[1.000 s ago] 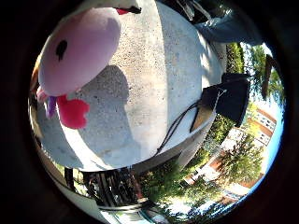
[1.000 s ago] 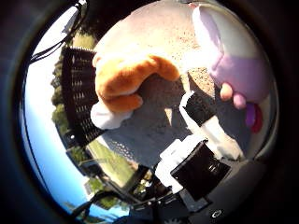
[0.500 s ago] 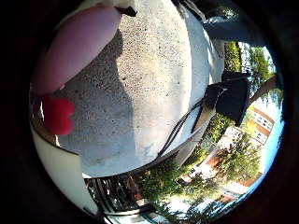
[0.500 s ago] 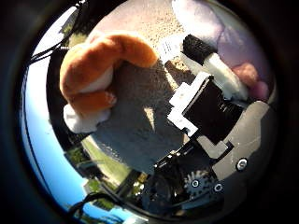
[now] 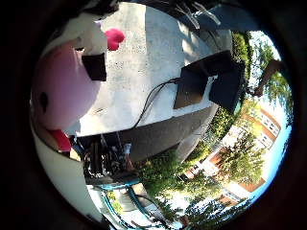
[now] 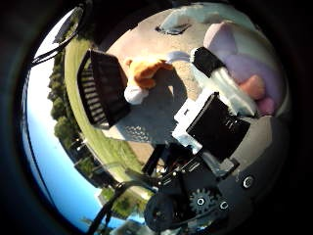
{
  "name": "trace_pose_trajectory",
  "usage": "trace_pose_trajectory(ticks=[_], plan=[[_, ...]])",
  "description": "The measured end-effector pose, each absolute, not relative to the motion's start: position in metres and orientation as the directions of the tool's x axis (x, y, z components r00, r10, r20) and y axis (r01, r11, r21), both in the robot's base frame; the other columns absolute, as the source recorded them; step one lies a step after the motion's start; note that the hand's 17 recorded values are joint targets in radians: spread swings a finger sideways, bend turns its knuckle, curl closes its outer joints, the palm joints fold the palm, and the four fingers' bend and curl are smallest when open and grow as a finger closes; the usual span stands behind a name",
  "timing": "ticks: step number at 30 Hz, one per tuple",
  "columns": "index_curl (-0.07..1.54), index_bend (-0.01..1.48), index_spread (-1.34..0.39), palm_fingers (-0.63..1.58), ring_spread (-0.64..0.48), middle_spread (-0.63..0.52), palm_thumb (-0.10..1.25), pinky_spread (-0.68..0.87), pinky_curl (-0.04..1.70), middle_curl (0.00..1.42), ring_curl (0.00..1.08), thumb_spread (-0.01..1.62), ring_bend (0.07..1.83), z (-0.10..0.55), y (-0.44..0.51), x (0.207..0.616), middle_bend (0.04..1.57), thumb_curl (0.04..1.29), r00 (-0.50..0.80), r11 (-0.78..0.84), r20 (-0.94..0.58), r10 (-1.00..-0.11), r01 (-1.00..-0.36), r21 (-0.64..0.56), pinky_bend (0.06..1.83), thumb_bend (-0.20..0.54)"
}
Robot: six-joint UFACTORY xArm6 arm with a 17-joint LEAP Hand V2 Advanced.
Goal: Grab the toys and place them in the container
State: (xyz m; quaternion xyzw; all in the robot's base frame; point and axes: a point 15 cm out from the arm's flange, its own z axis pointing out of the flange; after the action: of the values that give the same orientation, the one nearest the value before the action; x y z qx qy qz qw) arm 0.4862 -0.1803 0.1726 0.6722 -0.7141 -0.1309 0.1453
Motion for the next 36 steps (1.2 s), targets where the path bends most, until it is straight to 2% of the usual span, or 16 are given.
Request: trace_pose_trajectory(ticks=[8,12,15,18,26,28,30,31,34,36], plan=[[0.10,0.75,-1.01,0.85,-0.12,-0.24,0.98,0.18,0.92,1.05,0.87,1.18,1.39,0.311,-0.058,0.451,1.19,0.67,0.142,-0.151,-0.051,-0.989,-0.929,0.339,1.43,-0.011],[0.09,0.80,-1.05,0.82,-0.13,-0.24,0.97,0.17,0.95,1.07,0.88,1.19,1.41,0.333,0.020,0.445,1.20,0.68,0.268,-0.286,-0.101,-0.958,-0.907,0.309,1.45,-0.012],[0.08,0.83,-1.08,0.81,-0.13,-0.24,0.97,0.16,0.96,1.09,0.89,1.20,1.43,0.336,0.082,0.439,1.21,0.69,0.347,-0.373,-0.139,-0.928,-0.880,0.294,1.46,-0.013],[0.07,0.85,-1.10,0.80,-0.13,-0.24,0.97,0.15,0.98,1.10,0.89,1.20,1.44,0.330,0.135,0.442,1.22,0.69,0.372,-0.402,-0.159,-0.915,-0.875,0.268,1.47,-0.013],[0.02,0.91,-1.13,0.75,-0.13,-0.24,0.90,0.14,1.01,1.12,0.89,1.20,1.46,0.256,0.237,0.506,1.23,0.68,0.418,-0.433,-0.141,-0.898,-0.896,0.101,1.46,-0.031],[0.02,0.93,-1.09,0.76,-0.10,-0.23,0.88,0.15,0.99,1.10,0.86,1.21,1.45,0.225,0.252,0.520,1.17,0.66,0.414,-0.427,-0.137,-0.900,-0.900,0.085,1.42,-0.026],[0.06,1.00,-0.98,0.79,-0.04,-0.21,0.86,0.19,0.95,1.05,0.80,1.22,1.34,0.191,0.260,0.530,1.08,0.64,0.411,-0.424,-0.135,-0.902,-0.902,0.083,1.35,-0.030],[0.09,1.06,-0.87,0.71,-0.01,-0.19,0.85,0.20,0.94,1.00,0.78,1.21,1.26,0.175,0.260,0.532,0.99,0.63,0.410,-0.424,-0.134,-0.902,-0.901,0.095,1.29,-0.029],[0.13,1.01,-0.60,0.14,0.08,-0.15,0.85,0.27,0.91,0.86,0.72,1.21,1.11,0.129,0.259,0.532,0.65,0.60,0.408,-0.425,-0.134,-0.903,-0.895,0.138,1.14,-0.026],[0.14,0.98,-0.51,0.03,0.12,-0.12,0.85,0.30,0.86,0.78,0.66,1.21,1.03,0.103,0.257,0.532,0.55,0.59,0.417,-0.435,-0.136,-0.899,-0.886,0.159,1.06,-0.023]])
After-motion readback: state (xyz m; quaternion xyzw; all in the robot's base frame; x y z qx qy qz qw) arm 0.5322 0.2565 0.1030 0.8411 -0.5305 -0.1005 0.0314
